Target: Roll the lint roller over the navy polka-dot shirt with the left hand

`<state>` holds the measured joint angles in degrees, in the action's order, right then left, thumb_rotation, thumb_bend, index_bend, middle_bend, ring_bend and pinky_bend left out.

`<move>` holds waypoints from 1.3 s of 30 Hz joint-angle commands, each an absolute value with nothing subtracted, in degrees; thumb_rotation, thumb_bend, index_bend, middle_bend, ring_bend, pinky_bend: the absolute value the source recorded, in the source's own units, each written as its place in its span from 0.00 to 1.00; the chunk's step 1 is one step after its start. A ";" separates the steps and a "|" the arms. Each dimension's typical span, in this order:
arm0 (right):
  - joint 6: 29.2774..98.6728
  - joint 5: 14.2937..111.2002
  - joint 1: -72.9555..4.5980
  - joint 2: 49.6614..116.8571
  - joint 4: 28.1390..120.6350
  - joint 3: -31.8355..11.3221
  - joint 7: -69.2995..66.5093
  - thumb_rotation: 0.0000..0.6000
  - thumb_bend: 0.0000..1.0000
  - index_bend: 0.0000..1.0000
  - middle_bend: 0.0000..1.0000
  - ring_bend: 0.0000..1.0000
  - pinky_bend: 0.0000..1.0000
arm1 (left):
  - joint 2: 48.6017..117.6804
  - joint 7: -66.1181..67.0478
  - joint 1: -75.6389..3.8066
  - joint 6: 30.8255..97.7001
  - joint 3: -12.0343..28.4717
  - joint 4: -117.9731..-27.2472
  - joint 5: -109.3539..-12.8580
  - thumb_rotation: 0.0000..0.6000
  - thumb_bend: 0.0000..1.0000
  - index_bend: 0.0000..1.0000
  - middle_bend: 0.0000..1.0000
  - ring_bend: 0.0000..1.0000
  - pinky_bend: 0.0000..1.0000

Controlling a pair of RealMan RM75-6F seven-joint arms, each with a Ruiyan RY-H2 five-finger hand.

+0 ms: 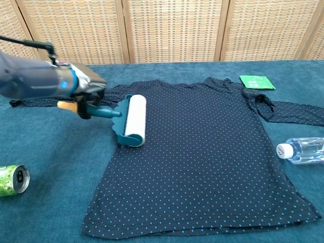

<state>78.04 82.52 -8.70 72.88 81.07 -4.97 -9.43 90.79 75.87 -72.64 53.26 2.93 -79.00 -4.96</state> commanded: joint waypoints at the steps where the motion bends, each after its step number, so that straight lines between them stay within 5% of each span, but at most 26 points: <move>1: 77.94 82.58 -8.74 72.72 81.11 -4.96 -10.00 1.00 0.06 0.00 0.00 0.00 0.00 | 93.93 78.78 -75.32 55.03 3.23 -76.68 -2.61 1.00 0.99 0.93 0.82 0.74 0.70; 26: 76.54 82.10 -9.08 71.99 80.32 -4.99 -13.73 1.00 0.06 0.00 0.00 0.00 0.00 | 108.45 91.55 -85.99 55.79 12.37 -63.07 7.64 1.00 1.00 0.94 0.83 0.75 0.70; 39: 77.49 83.42 -8.94 72.04 81.30 -4.34 -12.10 1.00 0.06 0.00 0.00 0.00 0.00 | 100.49 88.91 -78.68 59.57 8.10 -73.82 3.30 1.00 1.00 0.94 0.83 0.75 0.71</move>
